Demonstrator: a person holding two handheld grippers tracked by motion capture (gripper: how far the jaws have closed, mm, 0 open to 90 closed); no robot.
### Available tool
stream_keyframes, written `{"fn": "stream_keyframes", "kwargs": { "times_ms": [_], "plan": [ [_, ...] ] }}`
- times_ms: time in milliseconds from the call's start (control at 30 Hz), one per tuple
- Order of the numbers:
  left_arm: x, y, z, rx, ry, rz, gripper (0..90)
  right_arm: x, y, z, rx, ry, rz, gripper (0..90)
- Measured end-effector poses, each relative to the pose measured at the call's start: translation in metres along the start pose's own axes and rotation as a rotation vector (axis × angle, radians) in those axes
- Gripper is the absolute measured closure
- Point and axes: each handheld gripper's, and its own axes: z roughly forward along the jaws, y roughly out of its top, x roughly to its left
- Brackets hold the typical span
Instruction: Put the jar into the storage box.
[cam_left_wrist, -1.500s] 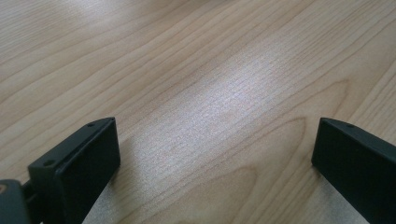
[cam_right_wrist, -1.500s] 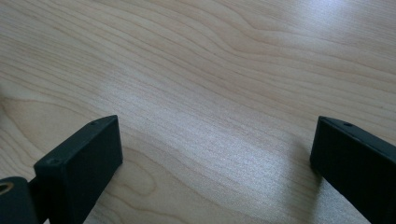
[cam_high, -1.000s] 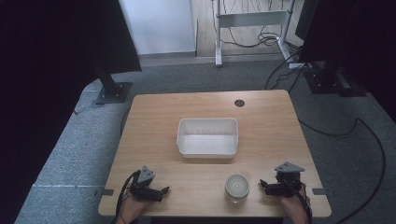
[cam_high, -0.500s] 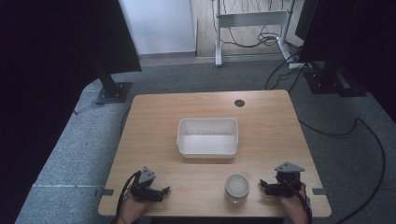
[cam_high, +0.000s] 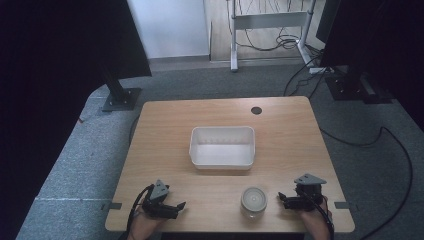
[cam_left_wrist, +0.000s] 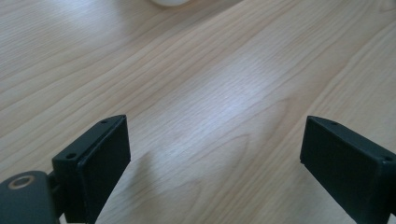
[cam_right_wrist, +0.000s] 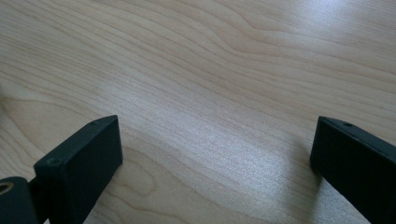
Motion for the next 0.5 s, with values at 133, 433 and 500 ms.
{"fn": "stream_keyframes", "kwargs": {
  "times_ms": [133,433,500],
  "plan": [
    [-0.005,0.003,-0.001,-0.011,-0.015,0.015,8.2,0.0,0.0,0.0,0.0,-0.001,0.0,1.8],
    [-0.016,0.012,0.002,-0.039,-0.06,0.031,8.1,0.0,0.0,0.0,-0.001,0.0,-0.001,1.8],
    [-0.018,0.013,0.002,-0.042,-0.065,0.034,8.1,0.0,0.0,0.0,-0.001,0.0,-0.001,1.8]
  ]
}}
